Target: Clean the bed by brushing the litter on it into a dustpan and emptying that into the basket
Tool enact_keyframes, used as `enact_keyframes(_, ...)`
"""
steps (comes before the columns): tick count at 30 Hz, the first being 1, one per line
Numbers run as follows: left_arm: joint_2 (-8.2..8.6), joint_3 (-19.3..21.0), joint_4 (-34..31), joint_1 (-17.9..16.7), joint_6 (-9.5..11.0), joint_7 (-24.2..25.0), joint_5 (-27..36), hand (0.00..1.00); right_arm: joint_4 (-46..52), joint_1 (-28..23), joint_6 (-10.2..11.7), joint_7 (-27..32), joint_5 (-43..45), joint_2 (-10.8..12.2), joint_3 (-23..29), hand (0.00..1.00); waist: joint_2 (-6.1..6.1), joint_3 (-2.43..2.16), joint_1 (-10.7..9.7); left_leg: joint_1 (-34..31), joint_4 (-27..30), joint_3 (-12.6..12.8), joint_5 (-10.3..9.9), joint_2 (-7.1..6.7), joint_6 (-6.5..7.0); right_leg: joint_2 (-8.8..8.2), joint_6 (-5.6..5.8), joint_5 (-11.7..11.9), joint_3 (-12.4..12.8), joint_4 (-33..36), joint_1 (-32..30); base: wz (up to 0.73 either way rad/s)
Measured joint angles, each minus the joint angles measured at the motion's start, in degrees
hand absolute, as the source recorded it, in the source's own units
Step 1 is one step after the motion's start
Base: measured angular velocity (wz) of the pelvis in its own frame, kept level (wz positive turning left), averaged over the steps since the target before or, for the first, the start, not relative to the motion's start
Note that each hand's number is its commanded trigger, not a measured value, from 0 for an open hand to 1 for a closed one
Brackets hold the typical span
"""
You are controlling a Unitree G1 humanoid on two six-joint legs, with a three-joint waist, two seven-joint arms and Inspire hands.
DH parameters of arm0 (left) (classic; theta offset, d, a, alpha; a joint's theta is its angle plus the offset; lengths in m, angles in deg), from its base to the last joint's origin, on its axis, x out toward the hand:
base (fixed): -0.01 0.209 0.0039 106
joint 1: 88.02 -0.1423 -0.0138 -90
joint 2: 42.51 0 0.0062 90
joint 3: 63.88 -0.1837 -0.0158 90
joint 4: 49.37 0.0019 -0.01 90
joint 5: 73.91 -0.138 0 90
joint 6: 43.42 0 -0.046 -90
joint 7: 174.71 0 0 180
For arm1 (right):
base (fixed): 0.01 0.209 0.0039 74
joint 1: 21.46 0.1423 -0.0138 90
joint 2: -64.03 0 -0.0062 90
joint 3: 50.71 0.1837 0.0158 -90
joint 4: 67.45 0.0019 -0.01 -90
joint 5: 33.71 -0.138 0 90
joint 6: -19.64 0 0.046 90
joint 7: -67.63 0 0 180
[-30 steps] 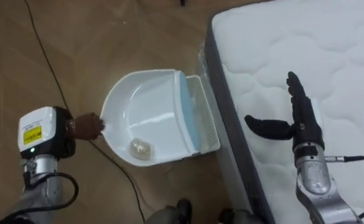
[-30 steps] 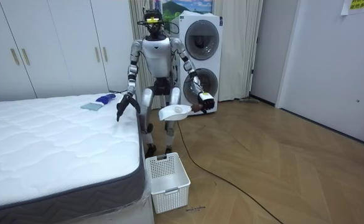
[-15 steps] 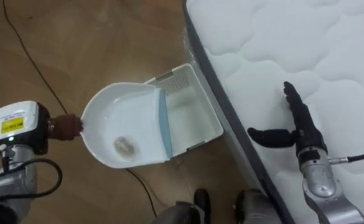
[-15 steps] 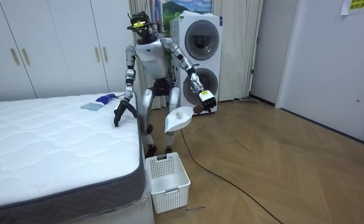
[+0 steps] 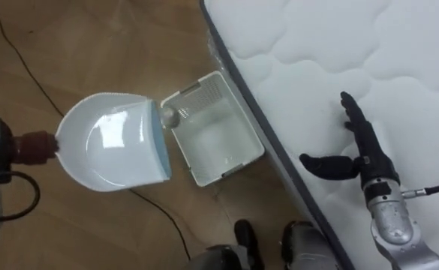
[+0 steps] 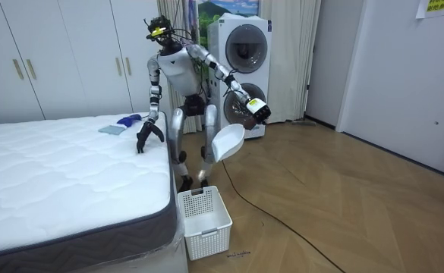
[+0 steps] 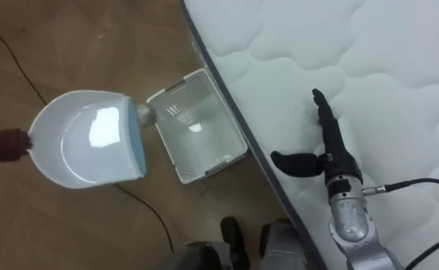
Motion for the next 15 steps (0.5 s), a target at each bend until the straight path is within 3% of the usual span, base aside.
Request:
enact_keyframes(1,-0.19,0.0,0.2,0.0,-0.6,0.1,0.9,1.0,0.2,-0.1,0.5,0.0,0.0,-0.5,0.0,0.0,0.34,-0.03,-0.1,0.0,-0.6,0.1,0.5,-0.02,-0.75,-0.21,-0.43,-0.2,0.4,0.1,-0.3,0.17)
enact_keyframes(3,-0.32,0.0,0.2,0.2,-1.3,0.3,1.6,1.0,1.4,-0.1,0.6,0.0,-0.3,-1.7,0.0,0.0,0.67,-0.18,-0.4,-0.1,-1.4,2.9,1.7,0.66,-2.7,-0.58,-0.92,-0.3,1.2,0.0,-0.9,0.23)
enact_keyframes(4,-0.48,0.0,0.2,0.4,-1.3,0.5,1.6,1.0,2.0,-0.1,0.5,0.0,-0.7,-2.3,0.2,0.0,0.66,-0.18,-0.5,-0.4,-0.9,6.8,2.5,1.83,-3.83,-1.19,-1.07,-0.4,1.2,0.1,-1.1,0.12)
enact_keyframes(5,-0.64,0.0,0.2,0.5,-1.3,0.8,1.5,1.0,2.0,-0.1,0.4,0.0,-0.7,-2.6,0.7,0.0,0.66,-0.18,-0.4,-0.8,1.5,8.7,1.9,3.85,-2.63,-1.13,-1.16,-0.4,1.2,0.3,-1.1,0.0)
enact_keyframes(7,-0.76,0.0,0.3,0.6,-1.3,1.1,1.6,1.0,2.1,-0.1,0.2,-0.1,-1.3,-3.5,0.7,0.0,0.78,-0.12,0.0,-1.5,4.5,9.2,0.8,6.59,-0.98,-1.03,-1.05,-0.5,1.2,0.9,-1.1,-0.22)
enact_keyframes(9,-1.47,0.0,0.3,1.0,-1.3,1.4,1.6,1.0,2.5,-0.2,-0.5,-0.6,-1.8,-3.8,0.8,0.0,0.87,-0.09,-0.3,-2.0,5.2,9.1,-0.2,6.36,0.6,-0.88,-0.21,-0.7,1.1,1.7,-1.5,-0.03)
enact_keyframes(10,-1.95,0.0,0.2,1.8,-1.3,1.5,1.6,1.0,3.1,-0.4,-0.6,-0.9,-2.2,-3.8,1.1,0.0,0.67,-0.11,-0.7,-2.1,4.4,8.6,-0.8,5.59,1.03,-0.68,0.32,-1.0,1.1,2.4,-2.3,0.28)
enact_keyframes(12,-2.04,0.0,-0.2,2.5,-1.3,1.5,1.6,1.0,3.6,-1.5,-0.7,-1.2,-3.2,-3.7,1.2,0.0,0.52,-0.11,-0.8,-2.3,3.7,8.5,-1.0,5.0,1.01,-0.63,0.4,-1.0,1.7,2.7,-3.5,0.23)
enact_keyframes(15,-2.04,0.0,-0.7,1.8,-1.5,1.8,1.6,1.0,4.5,-2.6,-0.7,-1.7,-3.2,-3.7,1.3,0.0,0.45,-0.12,0.2,-2.3,3.4,8.5,-1.2,5.3,0.68,-0.18,-0.05,-0.8,1.9,2.8,-3.6,0.0)
